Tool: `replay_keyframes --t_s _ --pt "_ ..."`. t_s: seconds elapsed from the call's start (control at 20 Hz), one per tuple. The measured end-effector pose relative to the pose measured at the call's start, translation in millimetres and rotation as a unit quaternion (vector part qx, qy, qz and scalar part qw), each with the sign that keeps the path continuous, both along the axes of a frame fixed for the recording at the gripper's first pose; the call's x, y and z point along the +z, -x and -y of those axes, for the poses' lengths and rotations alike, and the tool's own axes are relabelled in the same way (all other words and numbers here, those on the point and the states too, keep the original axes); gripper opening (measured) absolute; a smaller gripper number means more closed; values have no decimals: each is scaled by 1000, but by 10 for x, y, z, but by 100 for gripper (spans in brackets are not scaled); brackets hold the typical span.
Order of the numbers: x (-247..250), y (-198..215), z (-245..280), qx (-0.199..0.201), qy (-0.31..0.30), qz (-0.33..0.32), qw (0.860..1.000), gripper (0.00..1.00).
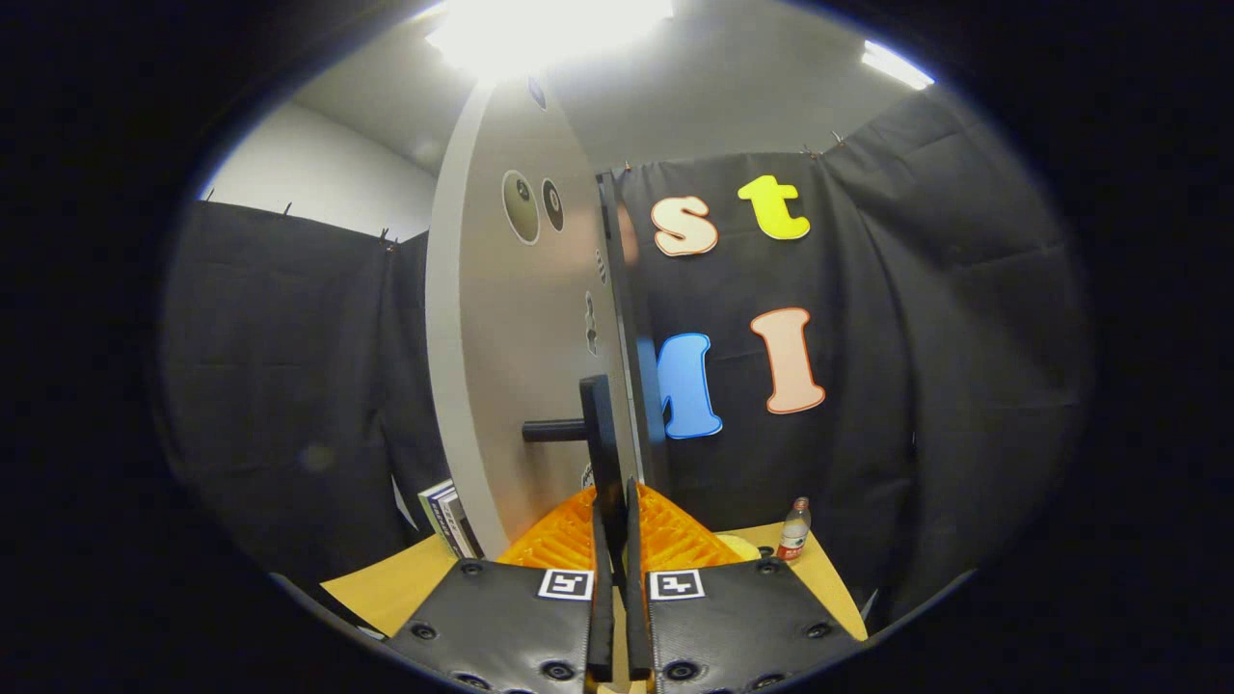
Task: Open the shoe cabinet door, grab the shoes and put them into the shoe cabinet, then close the shoe cabinet door.
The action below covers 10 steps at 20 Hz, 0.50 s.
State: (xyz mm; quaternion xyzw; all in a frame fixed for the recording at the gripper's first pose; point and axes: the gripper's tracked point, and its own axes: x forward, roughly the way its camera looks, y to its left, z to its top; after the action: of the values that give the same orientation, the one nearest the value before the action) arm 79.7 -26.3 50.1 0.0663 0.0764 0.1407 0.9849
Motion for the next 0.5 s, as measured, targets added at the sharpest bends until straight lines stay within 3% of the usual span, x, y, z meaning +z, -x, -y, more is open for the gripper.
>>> replay_keyframes --t_s 0.25,0.35,0.5 --pt "-12 75 68 -30 5 -4 1000 8" --pt "31 136 191 -58 16 6 998 20" --pt "159 307 254 -80 23 25 996 53"
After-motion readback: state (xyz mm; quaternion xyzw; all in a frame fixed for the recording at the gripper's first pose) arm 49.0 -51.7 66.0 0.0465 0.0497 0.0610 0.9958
